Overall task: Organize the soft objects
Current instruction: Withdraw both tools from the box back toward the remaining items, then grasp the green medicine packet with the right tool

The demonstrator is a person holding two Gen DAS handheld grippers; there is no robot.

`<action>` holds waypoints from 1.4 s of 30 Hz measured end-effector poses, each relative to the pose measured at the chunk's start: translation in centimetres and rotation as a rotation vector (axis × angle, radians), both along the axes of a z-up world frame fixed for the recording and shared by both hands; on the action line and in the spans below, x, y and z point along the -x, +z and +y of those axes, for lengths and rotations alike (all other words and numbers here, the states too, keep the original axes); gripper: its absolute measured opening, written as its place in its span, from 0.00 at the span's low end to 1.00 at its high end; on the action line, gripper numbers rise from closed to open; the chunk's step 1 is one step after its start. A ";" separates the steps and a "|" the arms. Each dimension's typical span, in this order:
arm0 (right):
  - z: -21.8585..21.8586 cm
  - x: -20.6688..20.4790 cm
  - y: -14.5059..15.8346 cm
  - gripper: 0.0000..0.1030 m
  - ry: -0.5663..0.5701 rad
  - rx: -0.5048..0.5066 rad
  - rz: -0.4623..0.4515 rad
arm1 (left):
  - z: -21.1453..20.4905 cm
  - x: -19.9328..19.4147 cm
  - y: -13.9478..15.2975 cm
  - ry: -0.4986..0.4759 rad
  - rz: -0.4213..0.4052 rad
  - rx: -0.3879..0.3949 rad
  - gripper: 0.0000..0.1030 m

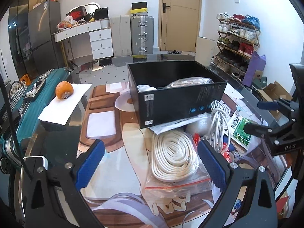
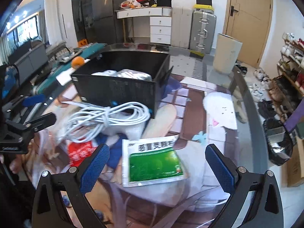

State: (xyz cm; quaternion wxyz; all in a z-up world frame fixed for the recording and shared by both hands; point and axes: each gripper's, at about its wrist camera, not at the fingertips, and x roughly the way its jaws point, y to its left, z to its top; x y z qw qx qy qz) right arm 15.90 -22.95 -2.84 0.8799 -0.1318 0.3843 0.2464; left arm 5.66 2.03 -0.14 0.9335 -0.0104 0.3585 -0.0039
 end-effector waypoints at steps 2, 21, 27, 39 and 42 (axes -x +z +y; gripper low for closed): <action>-0.1 -0.4 -0.3 0.99 -0.001 0.000 0.005 | -0.1 -0.1 -0.2 0.004 0.008 -0.004 0.96; 0.6 -2.3 -4.4 0.99 0.011 0.028 0.114 | 0.0 -1.0 -1.2 0.008 0.055 0.003 0.96; 0.5 -2.7 -4.5 0.99 -0.003 0.039 0.104 | -0.2 -0.9 -1.3 0.006 0.058 -0.002 0.96; 0.3 -2.8 -4.6 0.99 -0.017 0.035 0.091 | 0.0 -0.8 -1.2 0.012 0.059 -0.003 0.96; 0.3 -2.8 -4.6 0.99 -0.011 0.030 0.093 | 0.0 -0.7 -1.2 0.012 0.060 -0.004 0.96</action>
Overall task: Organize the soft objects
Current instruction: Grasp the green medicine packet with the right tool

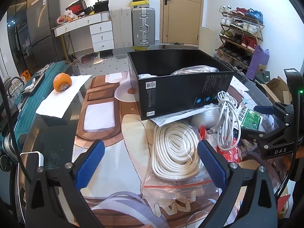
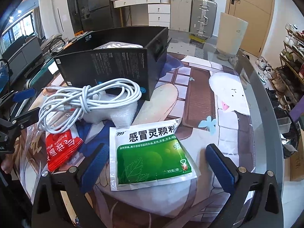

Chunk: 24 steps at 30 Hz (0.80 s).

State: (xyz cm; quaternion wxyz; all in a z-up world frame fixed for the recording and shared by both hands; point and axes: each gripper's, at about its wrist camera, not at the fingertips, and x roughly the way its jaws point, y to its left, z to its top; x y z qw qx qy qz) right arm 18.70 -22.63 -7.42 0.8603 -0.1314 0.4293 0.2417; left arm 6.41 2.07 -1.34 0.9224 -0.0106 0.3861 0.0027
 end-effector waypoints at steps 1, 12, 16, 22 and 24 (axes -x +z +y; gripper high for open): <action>0.0 0.1 0.0 0.97 0.003 0.000 0.001 | 0.0 0.0 0.0 -0.001 -0.001 0.001 0.96; 0.1 0.8 0.5 0.72 0.048 -0.017 -0.007 | -0.2 0.2 0.4 -0.004 -0.005 -0.007 0.96; -0.3 1.1 0.5 0.68 0.065 -0.005 -0.001 | -0.1 0.2 0.5 -0.002 -0.006 -0.007 0.96; -0.5 1.9 0.7 0.60 0.090 0.009 -0.001 | -0.2 0.3 0.6 -0.002 -0.008 -0.005 0.96; -0.7 2.3 0.7 0.58 0.100 0.010 -0.001 | -0.3 0.4 0.6 -0.004 -0.008 -0.006 0.96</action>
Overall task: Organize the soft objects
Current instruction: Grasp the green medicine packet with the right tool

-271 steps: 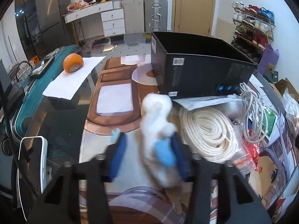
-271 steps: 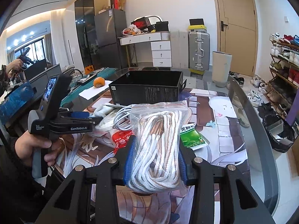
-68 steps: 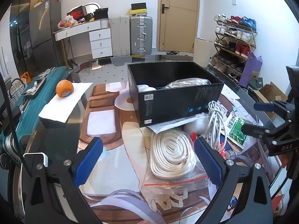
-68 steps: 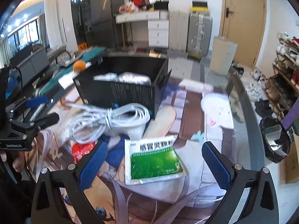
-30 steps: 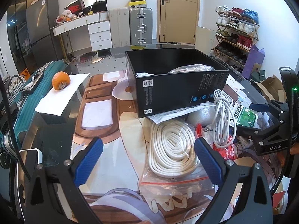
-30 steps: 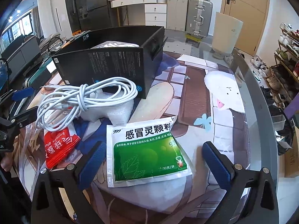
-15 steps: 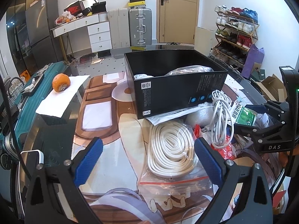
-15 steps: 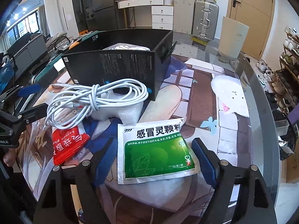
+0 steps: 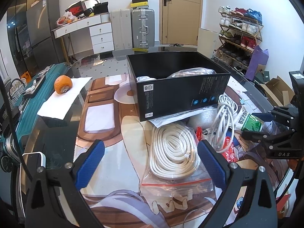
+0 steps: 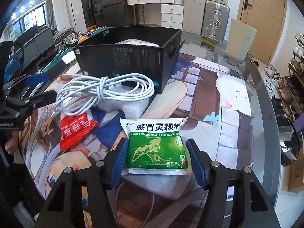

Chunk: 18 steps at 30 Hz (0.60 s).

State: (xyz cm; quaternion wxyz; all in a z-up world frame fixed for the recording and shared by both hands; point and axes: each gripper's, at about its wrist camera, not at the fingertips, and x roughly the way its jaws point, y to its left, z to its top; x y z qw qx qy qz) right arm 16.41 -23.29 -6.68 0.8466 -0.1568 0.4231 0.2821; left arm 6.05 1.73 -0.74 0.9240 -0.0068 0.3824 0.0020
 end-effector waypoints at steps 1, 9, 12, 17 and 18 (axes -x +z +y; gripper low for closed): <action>0.0 0.1 0.0 0.56 0.004 0.000 0.000 | 0.0 0.0 0.0 -0.001 0.000 0.000 0.96; -0.3 0.8 0.4 0.44 0.030 -0.014 0.006 | -0.4 0.1 0.1 -0.005 -0.001 -0.002 0.96; -0.3 0.9 0.7 0.43 0.034 -0.018 0.001 | -0.4 0.1 0.2 -0.005 0.000 0.001 0.96; -0.7 1.6 1.9 0.43 0.049 -0.056 -0.018 | -0.5 0.1 0.0 -0.009 0.004 0.011 0.96; -0.7 1.7 2.2 0.43 0.047 -0.064 -0.022 | -0.4 0.0 0.0 -0.010 0.006 0.016 0.96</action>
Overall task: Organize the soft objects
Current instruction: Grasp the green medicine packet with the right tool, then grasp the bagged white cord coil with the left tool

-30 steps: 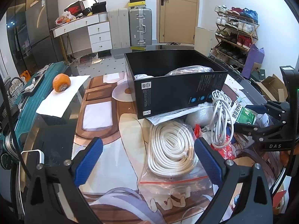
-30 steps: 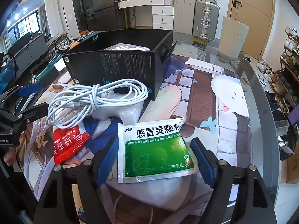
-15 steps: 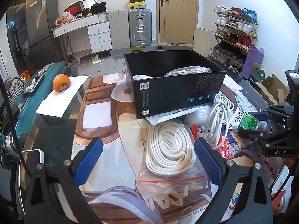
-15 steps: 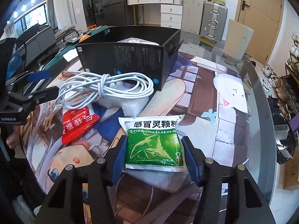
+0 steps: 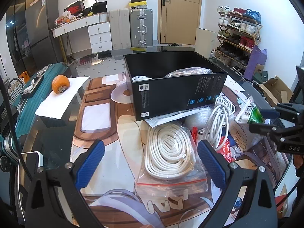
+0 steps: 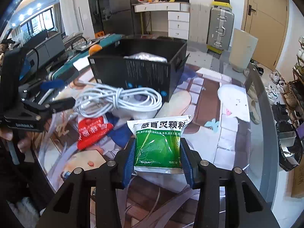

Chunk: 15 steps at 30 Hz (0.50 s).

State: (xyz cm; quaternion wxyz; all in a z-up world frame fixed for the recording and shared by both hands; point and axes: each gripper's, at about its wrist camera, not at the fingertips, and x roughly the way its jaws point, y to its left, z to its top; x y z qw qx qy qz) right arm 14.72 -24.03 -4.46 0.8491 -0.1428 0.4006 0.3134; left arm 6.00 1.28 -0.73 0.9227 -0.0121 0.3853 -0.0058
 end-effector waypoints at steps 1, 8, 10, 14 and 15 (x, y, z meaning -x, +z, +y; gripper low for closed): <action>-0.1 0.1 0.3 0.43 -0.002 -0.005 -0.008 | 0.0 0.0 0.0 -0.001 0.002 0.004 0.96; -0.4 0.3 1.2 0.43 -0.013 -0.030 -0.040 | -0.3 -1.4 -1.1 -0.008 0.054 0.011 0.96; -0.4 0.3 1.3 0.43 -0.013 -0.035 -0.047 | -0.1 -1.7 -1.2 0.000 0.064 0.028 0.96; -0.5 0.3 1.4 0.43 -0.020 -0.044 -0.052 | 0.5 -2.1 -1.6 0.033 0.085 0.041 0.96; -0.5 0.3 1.4 0.43 -0.021 -0.045 -0.052 | 0.7 -2.1 -1.7 0.038 0.090 0.043 0.96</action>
